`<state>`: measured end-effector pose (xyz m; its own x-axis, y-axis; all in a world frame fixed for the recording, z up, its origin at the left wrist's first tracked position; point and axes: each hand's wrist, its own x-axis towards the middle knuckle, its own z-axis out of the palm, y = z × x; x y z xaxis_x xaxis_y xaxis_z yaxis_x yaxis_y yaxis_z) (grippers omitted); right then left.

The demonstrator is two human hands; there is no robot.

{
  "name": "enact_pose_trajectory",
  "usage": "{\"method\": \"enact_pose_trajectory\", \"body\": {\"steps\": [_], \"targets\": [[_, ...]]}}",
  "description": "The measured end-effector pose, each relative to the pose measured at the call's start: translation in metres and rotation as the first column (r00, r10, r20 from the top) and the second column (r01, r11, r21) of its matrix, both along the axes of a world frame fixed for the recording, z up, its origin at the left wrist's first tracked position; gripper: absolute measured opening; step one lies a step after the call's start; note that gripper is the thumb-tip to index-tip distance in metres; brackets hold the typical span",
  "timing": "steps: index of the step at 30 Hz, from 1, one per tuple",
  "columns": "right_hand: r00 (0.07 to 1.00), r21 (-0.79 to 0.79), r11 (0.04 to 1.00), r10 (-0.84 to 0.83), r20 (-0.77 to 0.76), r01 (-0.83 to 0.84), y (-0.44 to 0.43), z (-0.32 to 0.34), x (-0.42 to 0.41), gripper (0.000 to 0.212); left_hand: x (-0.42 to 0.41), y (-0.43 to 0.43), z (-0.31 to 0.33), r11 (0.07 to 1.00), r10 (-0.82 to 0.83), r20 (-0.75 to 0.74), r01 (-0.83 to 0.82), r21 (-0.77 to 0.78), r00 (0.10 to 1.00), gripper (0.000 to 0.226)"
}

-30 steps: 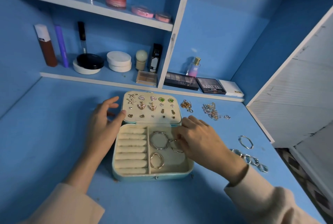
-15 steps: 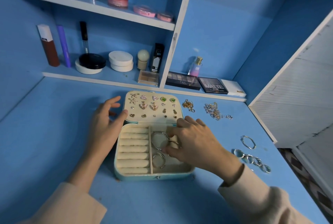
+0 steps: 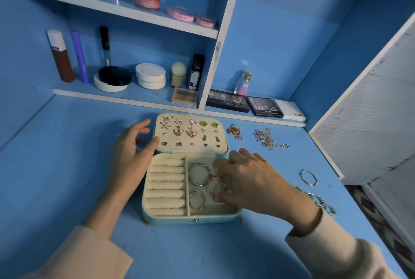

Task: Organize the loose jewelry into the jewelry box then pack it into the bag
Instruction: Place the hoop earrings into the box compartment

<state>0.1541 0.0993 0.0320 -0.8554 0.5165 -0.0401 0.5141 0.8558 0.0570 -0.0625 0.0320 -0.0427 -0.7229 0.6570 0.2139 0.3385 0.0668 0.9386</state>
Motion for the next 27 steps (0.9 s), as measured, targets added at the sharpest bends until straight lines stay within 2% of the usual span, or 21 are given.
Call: {"method": "enact_pose_trajectory", "body": {"steps": [7,11,13,18,23,27], "targets": [[0.996,0.237,0.972,-0.031,0.088,0.009,-0.006,0.001,-0.004,0.042,-0.001,0.001,0.0,1.0,0.002,-0.007,-0.002,-0.001,1.0,0.039],[0.991,0.258,0.966,-0.001,0.137,-0.035,-0.01,0.006,-0.004,0.043,0.0,0.0,0.001,1.0,0.001,-0.009,-0.001,0.001,1.0,0.039],[0.98,0.228,0.972,0.004,0.197,-0.05,-0.013,0.011,-0.006,0.045,0.0,0.0,0.001,1.0,0.0,-0.006,0.0,-0.001,1.0,0.039],[0.976,0.137,0.989,0.022,0.219,-0.053,-0.014,0.022,-0.005,0.043,0.001,-0.001,0.002,1.0,0.005,-0.02,-0.005,-0.005,1.0,0.039],[0.996,0.044,0.998,-0.058,0.072,0.055,0.003,0.025,0.006,0.029,0.001,-0.001,0.002,1.0,0.001,-0.007,-0.001,-0.003,1.0,0.039],[0.964,-0.068,0.965,-0.259,-0.067,0.255,0.045,0.022,0.033,0.019,-0.001,0.0,0.001,1.0,-0.002,-0.022,0.001,-0.006,1.0,0.038]]}}
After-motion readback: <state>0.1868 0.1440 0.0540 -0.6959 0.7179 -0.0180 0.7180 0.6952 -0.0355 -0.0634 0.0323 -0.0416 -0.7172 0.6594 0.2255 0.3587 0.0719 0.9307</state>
